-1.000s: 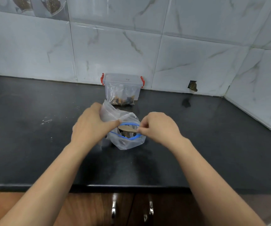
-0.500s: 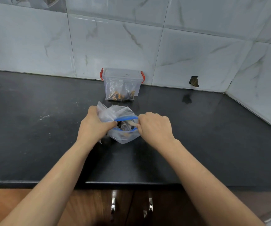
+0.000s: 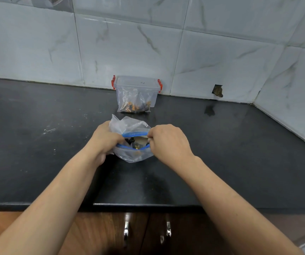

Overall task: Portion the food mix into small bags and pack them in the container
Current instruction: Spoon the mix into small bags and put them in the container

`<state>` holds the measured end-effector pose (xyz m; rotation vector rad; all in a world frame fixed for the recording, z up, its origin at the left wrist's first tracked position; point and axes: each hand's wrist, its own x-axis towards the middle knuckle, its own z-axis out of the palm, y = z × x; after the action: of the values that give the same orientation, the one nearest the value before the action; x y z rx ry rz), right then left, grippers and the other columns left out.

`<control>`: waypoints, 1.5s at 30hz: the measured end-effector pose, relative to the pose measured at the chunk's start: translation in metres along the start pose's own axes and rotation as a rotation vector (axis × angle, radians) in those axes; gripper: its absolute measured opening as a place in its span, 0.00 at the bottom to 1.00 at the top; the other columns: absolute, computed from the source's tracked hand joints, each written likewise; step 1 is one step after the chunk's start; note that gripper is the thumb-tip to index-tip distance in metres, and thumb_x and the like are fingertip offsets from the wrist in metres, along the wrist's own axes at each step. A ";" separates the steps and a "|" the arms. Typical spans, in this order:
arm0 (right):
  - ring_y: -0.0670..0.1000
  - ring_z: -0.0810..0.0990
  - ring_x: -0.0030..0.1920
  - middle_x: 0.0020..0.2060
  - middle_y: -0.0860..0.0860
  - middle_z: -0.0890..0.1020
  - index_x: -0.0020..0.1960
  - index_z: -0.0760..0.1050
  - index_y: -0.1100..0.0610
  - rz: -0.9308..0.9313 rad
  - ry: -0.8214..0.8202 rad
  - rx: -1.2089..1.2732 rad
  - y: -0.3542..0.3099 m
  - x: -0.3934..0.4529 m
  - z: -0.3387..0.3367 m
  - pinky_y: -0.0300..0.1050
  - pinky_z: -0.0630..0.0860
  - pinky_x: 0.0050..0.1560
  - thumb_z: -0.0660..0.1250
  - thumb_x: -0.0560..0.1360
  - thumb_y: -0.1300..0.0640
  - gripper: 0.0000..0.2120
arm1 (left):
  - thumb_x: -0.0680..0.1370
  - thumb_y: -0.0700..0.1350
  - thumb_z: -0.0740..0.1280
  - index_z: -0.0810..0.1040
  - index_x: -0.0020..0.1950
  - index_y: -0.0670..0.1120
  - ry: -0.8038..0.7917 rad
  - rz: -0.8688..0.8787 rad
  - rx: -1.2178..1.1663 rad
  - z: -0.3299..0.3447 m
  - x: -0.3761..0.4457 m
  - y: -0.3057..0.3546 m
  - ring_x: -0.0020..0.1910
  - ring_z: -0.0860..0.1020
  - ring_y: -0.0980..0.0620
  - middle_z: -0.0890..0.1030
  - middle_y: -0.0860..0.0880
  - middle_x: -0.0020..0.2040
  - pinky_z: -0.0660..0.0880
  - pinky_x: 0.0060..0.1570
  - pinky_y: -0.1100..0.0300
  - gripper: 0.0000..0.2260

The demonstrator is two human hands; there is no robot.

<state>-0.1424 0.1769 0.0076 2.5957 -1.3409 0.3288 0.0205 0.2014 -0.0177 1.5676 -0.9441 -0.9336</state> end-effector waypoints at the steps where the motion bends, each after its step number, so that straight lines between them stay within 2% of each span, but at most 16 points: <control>1: 0.52 0.66 0.31 0.34 0.51 0.72 0.42 0.72 0.57 0.019 0.013 -0.022 -0.002 -0.001 0.000 0.43 0.58 0.27 0.60 0.75 0.64 0.06 | 0.66 0.25 0.64 0.75 0.49 0.45 -0.012 0.008 -0.017 0.000 0.000 0.001 0.33 0.74 0.48 0.78 0.44 0.40 0.69 0.25 0.62 0.19; 5: 0.50 0.62 0.28 0.30 0.49 0.59 0.40 0.66 0.56 0.044 0.030 -0.037 -0.009 -0.005 0.002 0.42 0.52 0.25 0.59 0.75 0.67 0.09 | 0.66 0.21 0.58 0.74 0.60 0.46 -0.123 0.031 -0.051 0.002 -0.001 0.005 0.40 0.76 0.48 0.79 0.44 0.46 0.71 0.28 0.61 0.29; 9: 0.54 0.76 0.39 0.35 0.50 0.70 0.44 0.75 0.57 0.056 0.033 0.087 -0.012 -0.001 0.016 0.44 0.62 0.33 0.59 0.77 0.63 0.07 | 0.64 0.21 0.57 0.72 0.65 0.45 -0.270 0.006 -0.095 0.002 -0.002 0.007 0.43 0.77 0.47 0.78 0.41 0.50 0.75 0.31 0.61 0.33; 11: 0.55 0.79 0.43 0.38 0.50 0.76 0.47 0.79 0.56 0.068 0.018 0.178 -0.007 0.000 0.017 0.44 0.65 0.36 0.59 0.78 0.58 0.10 | 0.64 0.21 0.57 0.72 0.65 0.43 -0.262 0.000 -0.134 0.000 0.000 0.005 0.47 0.78 0.43 0.78 0.38 0.52 0.77 0.41 0.54 0.33; 14: 0.54 0.80 0.45 0.44 0.49 0.84 0.50 0.82 0.51 0.088 0.043 0.299 0.003 -0.003 0.006 0.45 0.75 0.42 0.61 0.77 0.54 0.11 | 0.65 0.20 0.54 0.72 0.65 0.41 -0.185 -0.021 -0.177 -0.004 0.005 0.000 0.48 0.79 0.40 0.79 0.36 0.53 0.78 0.41 0.52 0.32; 18: 0.55 0.78 0.43 0.41 0.50 0.79 0.49 0.79 0.53 0.025 0.087 0.103 0.003 0.001 0.003 0.43 0.64 0.31 0.59 0.78 0.55 0.10 | 0.65 0.26 0.63 0.75 0.59 0.40 -0.156 -0.002 -0.167 -0.001 0.009 0.000 0.42 0.81 0.42 0.81 0.37 0.49 0.78 0.41 0.51 0.23; 21: 0.54 0.72 0.37 0.37 0.49 0.72 0.47 0.78 0.54 0.001 0.015 0.060 -0.004 0.002 0.008 0.41 0.55 0.25 0.60 0.77 0.58 0.09 | 0.66 0.45 0.74 0.76 0.52 0.45 -0.034 0.046 0.271 -0.001 0.011 -0.002 0.36 0.82 0.44 0.83 0.42 0.44 0.80 0.36 0.53 0.16; 24: 0.54 0.70 0.37 0.36 0.50 0.72 0.43 0.75 0.55 -0.005 -0.022 0.056 -0.005 0.000 0.010 0.39 0.55 0.26 0.59 0.76 0.60 0.07 | 0.69 0.54 0.70 0.74 0.48 0.47 0.051 0.046 0.667 -0.005 0.011 0.000 0.27 0.81 0.47 0.83 0.48 0.33 0.80 0.32 0.57 0.14; 26: 0.55 0.69 0.36 0.36 0.50 0.72 0.40 0.70 0.54 0.028 -0.025 0.053 -0.006 -0.001 0.008 0.41 0.54 0.26 0.59 0.75 0.60 0.06 | 0.68 0.48 0.69 0.75 0.46 0.47 0.045 0.037 0.608 -0.006 0.014 0.000 0.29 0.81 0.45 0.82 0.47 0.34 0.80 0.33 0.56 0.10; 30: 0.56 0.69 0.35 0.32 0.51 0.69 0.39 0.69 0.57 0.114 -0.092 0.084 -0.009 0.000 0.007 0.40 0.55 0.25 0.59 0.74 0.63 0.05 | 0.57 0.42 0.68 0.77 0.50 0.46 0.117 0.096 0.296 -0.002 0.018 -0.003 0.45 0.81 0.42 0.82 0.44 0.44 0.79 0.46 0.48 0.22; 34: 0.57 0.70 0.37 0.34 0.52 0.70 0.39 0.66 0.59 0.244 -0.175 0.227 -0.010 0.007 0.003 0.43 0.66 0.33 0.60 0.73 0.64 0.05 | 0.57 0.37 0.71 0.76 0.56 0.44 0.093 0.109 0.075 0.005 0.019 -0.006 0.48 0.81 0.42 0.82 0.43 0.48 0.80 0.45 0.48 0.26; 35: 0.57 0.71 0.38 0.37 0.53 0.71 0.43 0.70 0.59 0.279 -0.182 0.274 -0.010 0.008 0.002 0.44 0.68 0.36 0.60 0.73 0.63 0.01 | 0.58 0.37 0.71 0.75 0.57 0.44 0.097 0.126 0.094 0.006 0.019 -0.005 0.49 0.80 0.43 0.81 0.43 0.48 0.79 0.43 0.50 0.27; 37: 0.57 0.72 0.39 0.39 0.54 0.74 0.48 0.75 0.59 0.345 -0.198 0.371 -0.007 0.011 0.008 0.45 0.69 0.38 0.60 0.73 0.62 0.07 | 0.60 0.40 0.71 0.73 0.58 0.46 0.119 0.160 0.199 0.006 0.019 -0.004 0.50 0.79 0.44 0.80 0.45 0.49 0.77 0.44 0.51 0.26; 40: 0.55 0.72 0.33 0.33 0.53 0.74 0.37 0.72 0.58 0.437 -0.209 0.510 0.001 0.014 0.021 0.42 0.67 0.31 0.60 0.71 0.62 0.05 | 0.65 0.44 0.72 0.71 0.61 0.48 0.123 0.165 0.368 0.005 0.016 -0.002 0.51 0.77 0.45 0.79 0.48 0.51 0.77 0.48 0.49 0.26; 42: 0.52 0.69 0.29 0.28 0.51 0.70 0.31 0.67 0.57 0.507 -0.213 0.613 0.005 0.017 0.029 0.41 0.63 0.27 0.62 0.72 0.62 0.11 | 0.63 0.46 0.72 0.72 0.61 0.49 0.084 0.156 0.412 0.004 0.014 -0.001 0.51 0.77 0.45 0.80 0.48 0.51 0.78 0.46 0.49 0.26; 45: 0.50 0.68 0.28 0.27 0.50 0.69 0.32 0.70 0.57 0.583 -0.198 0.789 0.003 0.020 0.038 0.41 0.64 0.28 0.63 0.72 0.62 0.11 | 0.59 0.47 0.68 0.74 0.56 0.49 0.058 0.130 0.404 0.005 0.011 -0.001 0.50 0.79 0.45 0.81 0.48 0.48 0.78 0.46 0.50 0.25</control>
<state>-0.1290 0.1490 -0.0228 2.7680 -2.4422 0.8554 0.0202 0.1899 -0.0209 1.8312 -1.2320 -0.6270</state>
